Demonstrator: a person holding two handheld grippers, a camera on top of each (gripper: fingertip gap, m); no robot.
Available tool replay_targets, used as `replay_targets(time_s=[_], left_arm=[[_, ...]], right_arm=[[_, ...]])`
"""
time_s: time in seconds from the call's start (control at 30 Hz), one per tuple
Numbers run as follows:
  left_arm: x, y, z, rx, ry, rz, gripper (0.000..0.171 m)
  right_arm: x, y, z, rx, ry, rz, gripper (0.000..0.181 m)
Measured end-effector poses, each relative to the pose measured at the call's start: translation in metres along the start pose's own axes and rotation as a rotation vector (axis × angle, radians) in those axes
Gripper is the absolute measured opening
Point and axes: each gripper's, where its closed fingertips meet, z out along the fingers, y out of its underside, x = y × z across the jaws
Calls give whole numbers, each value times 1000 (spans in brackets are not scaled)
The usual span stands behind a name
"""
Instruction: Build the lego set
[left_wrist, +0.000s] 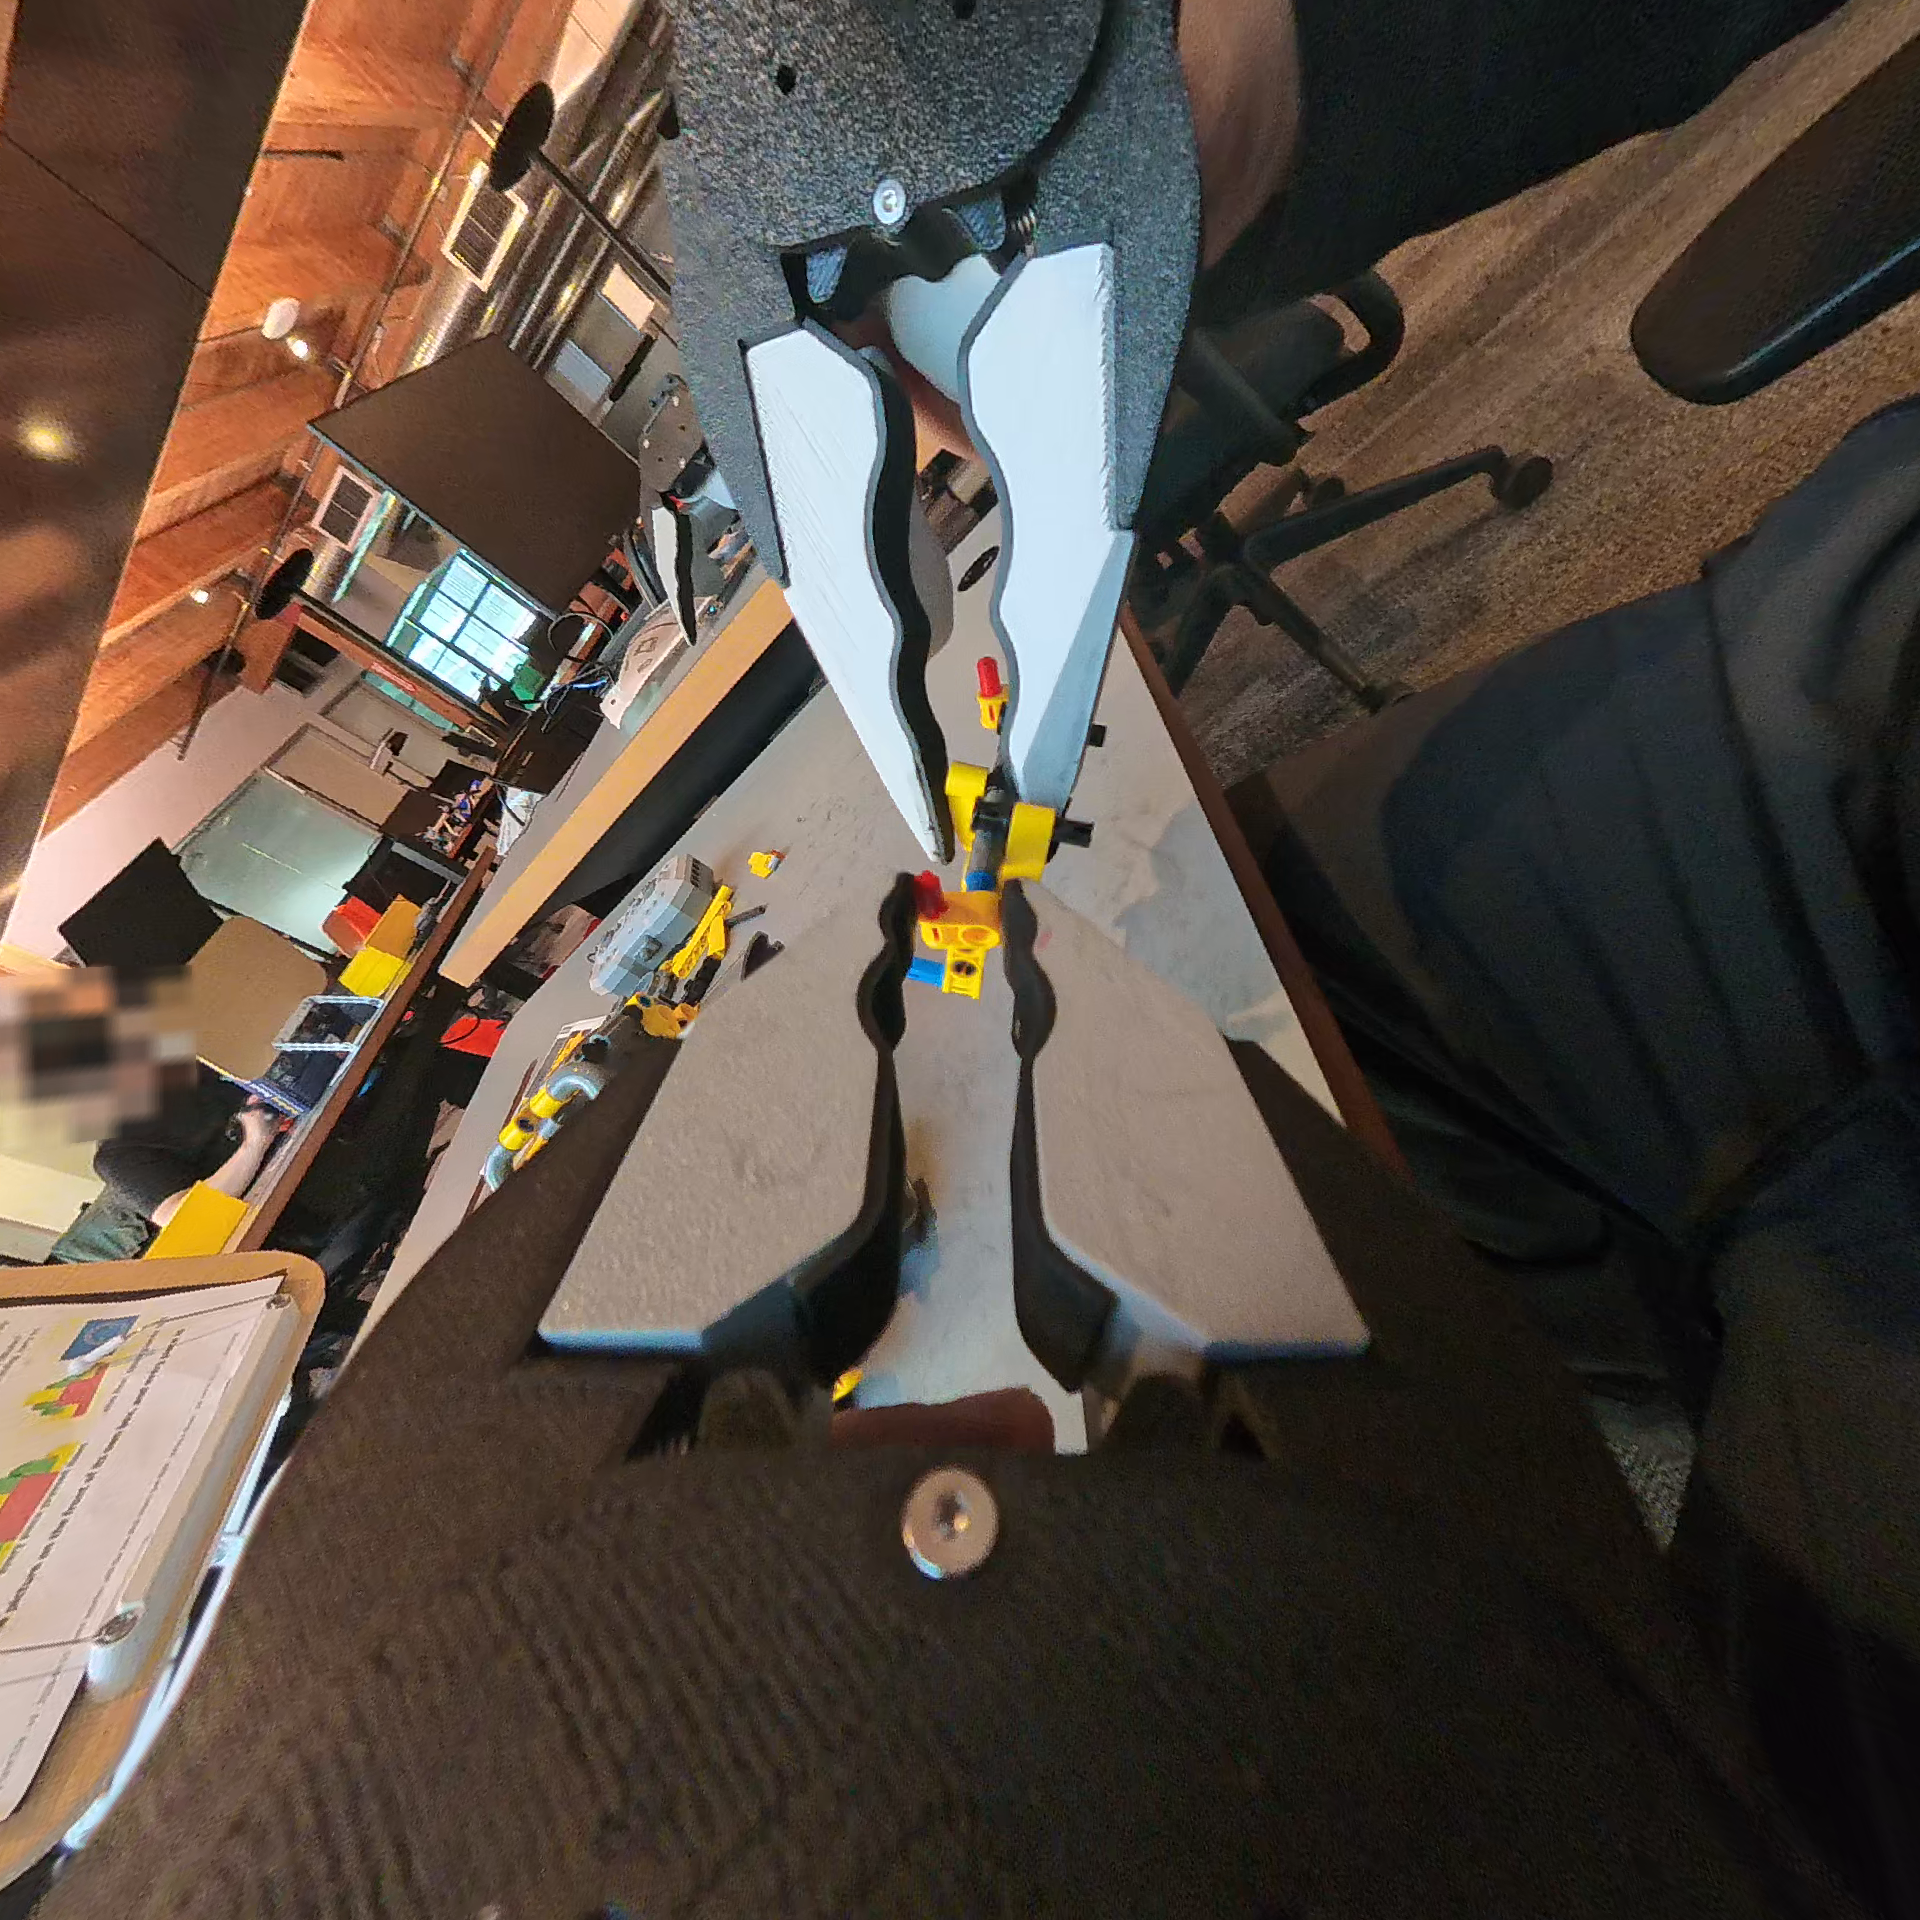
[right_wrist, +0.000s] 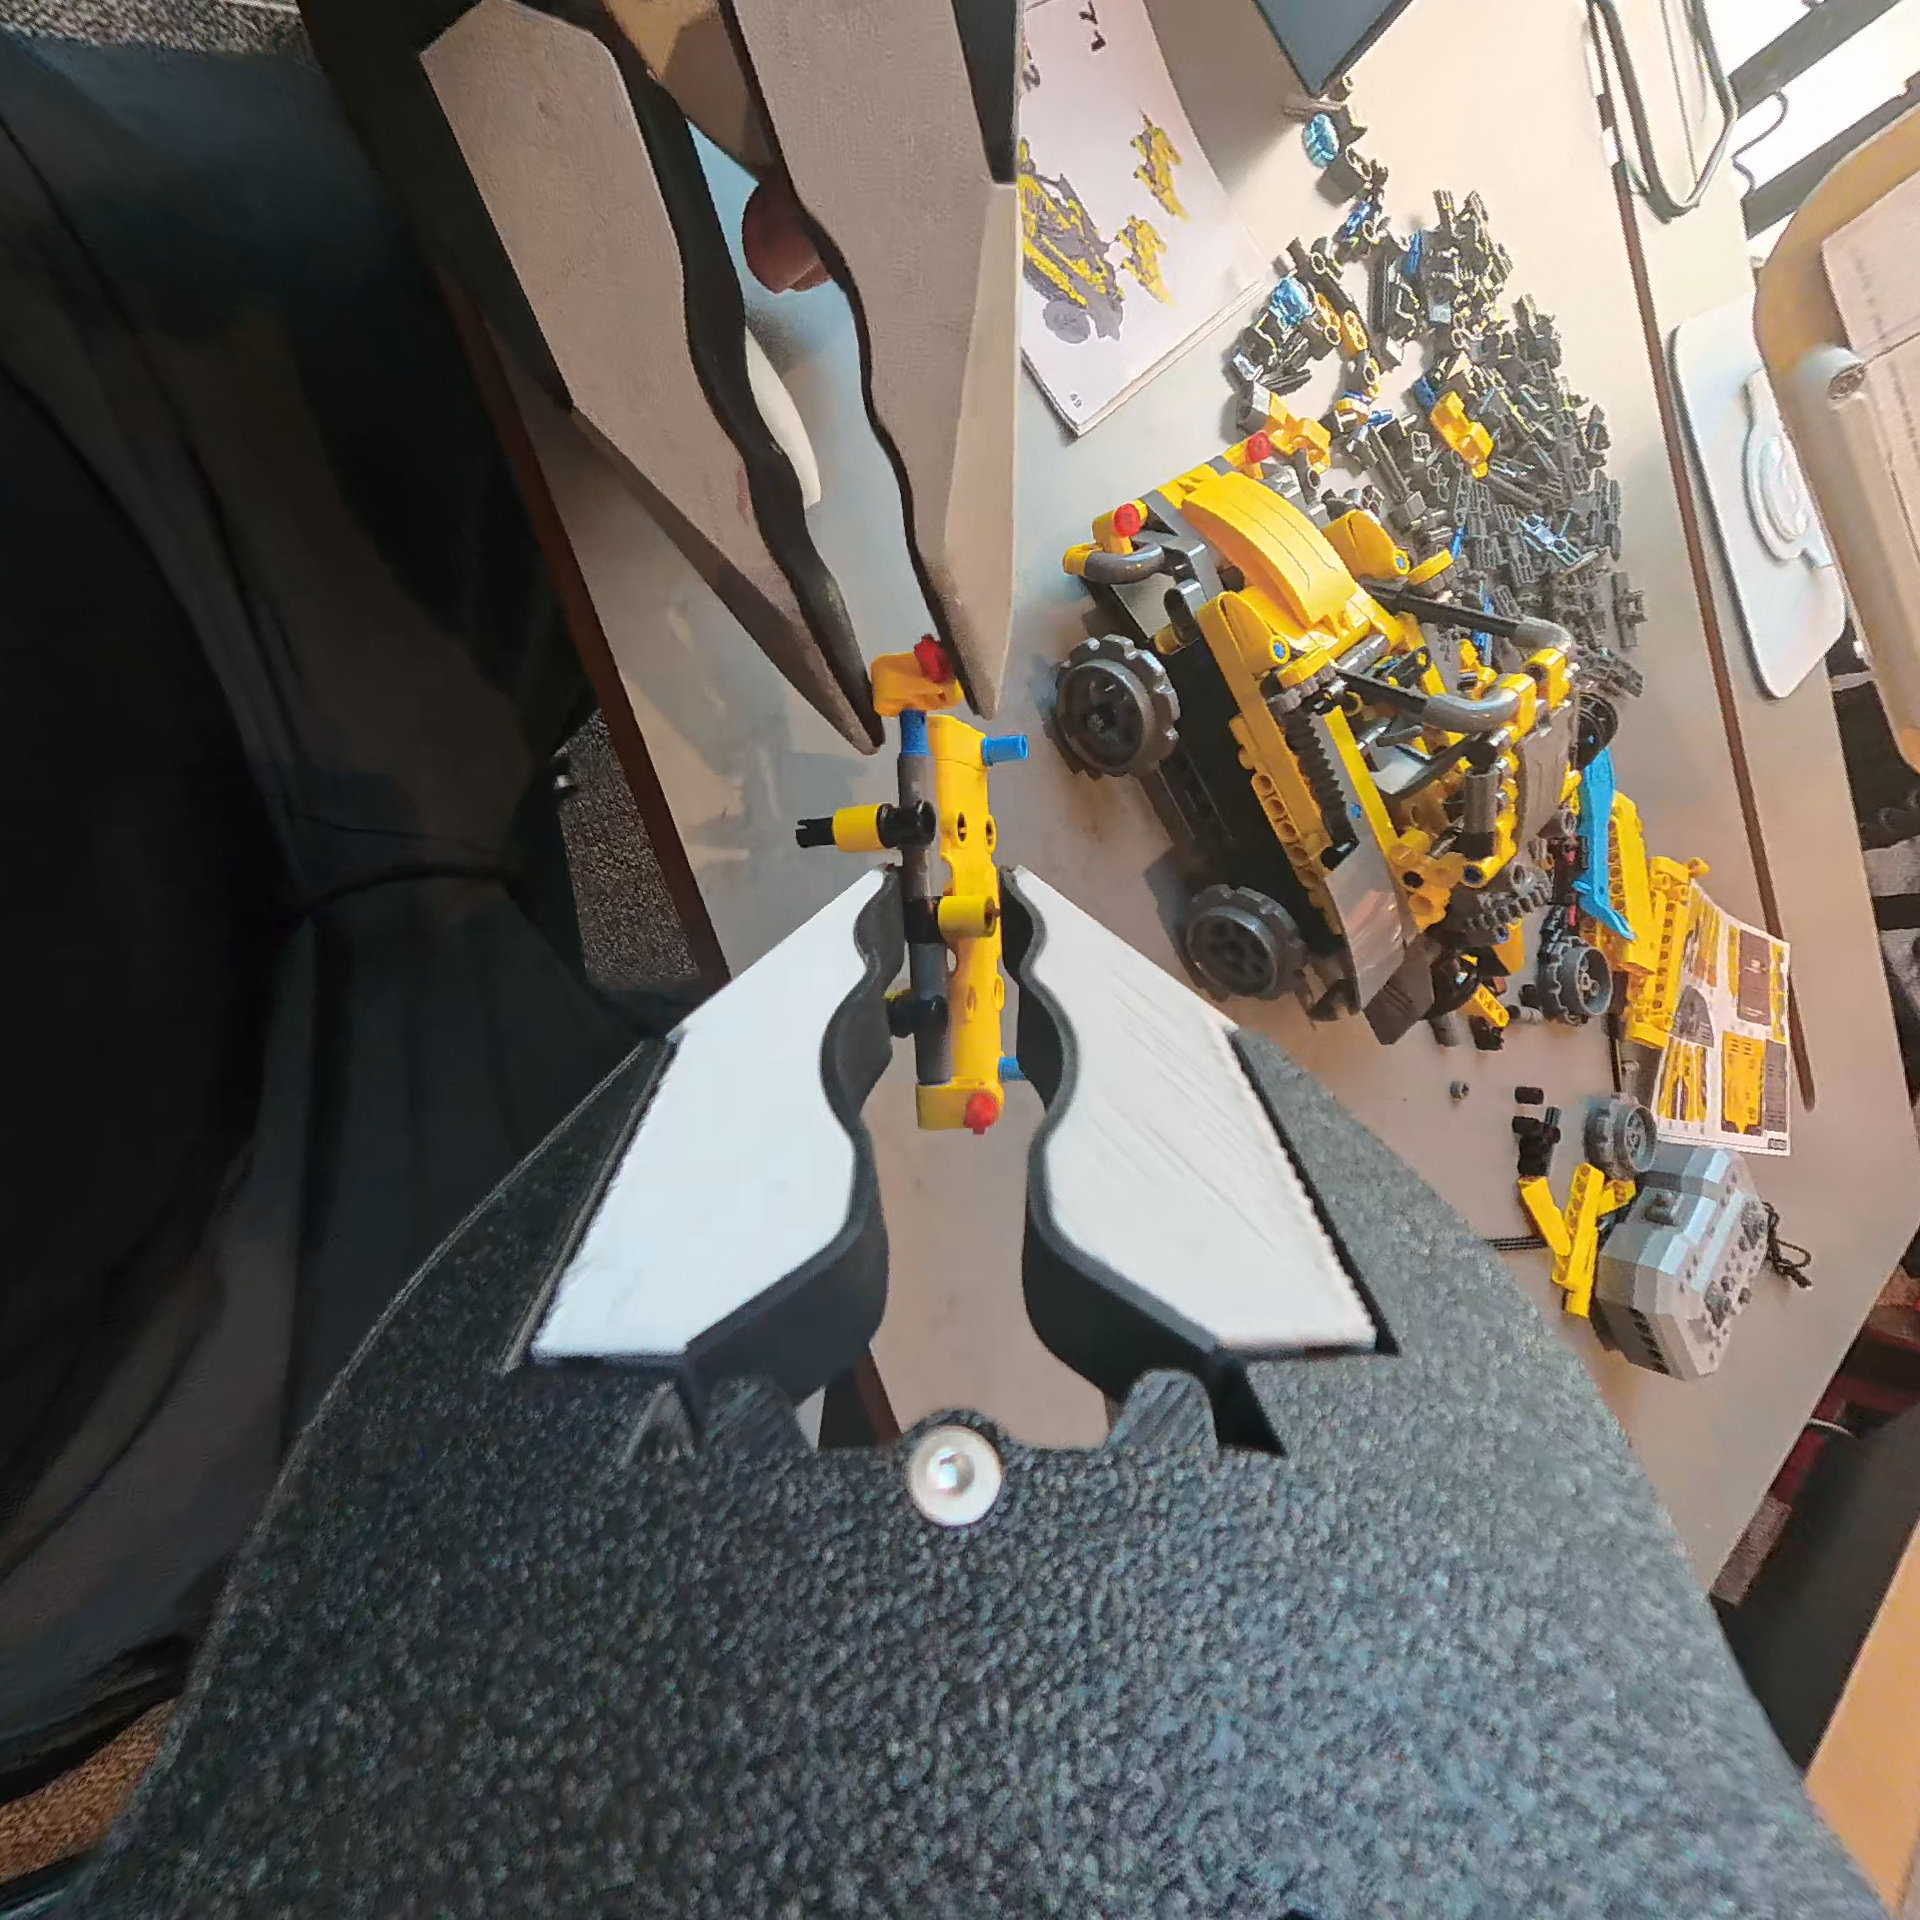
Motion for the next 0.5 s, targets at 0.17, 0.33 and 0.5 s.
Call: replay_targets(time_s=[0.17, 0.33, 0.5], left_arm=[[2, 1, -1, -8, 4, 11, 13], [2, 3, -1, -13, 3, 16, 13], [3, 4, 0, -10, 2, 14, 13]], right_arm=[[-3, 0, 2, -9, -20, -13, 18], [-3, -2, 0, 7, -12, -34, 18], [-2, -2, 0, 48, 3, -59, 17]])
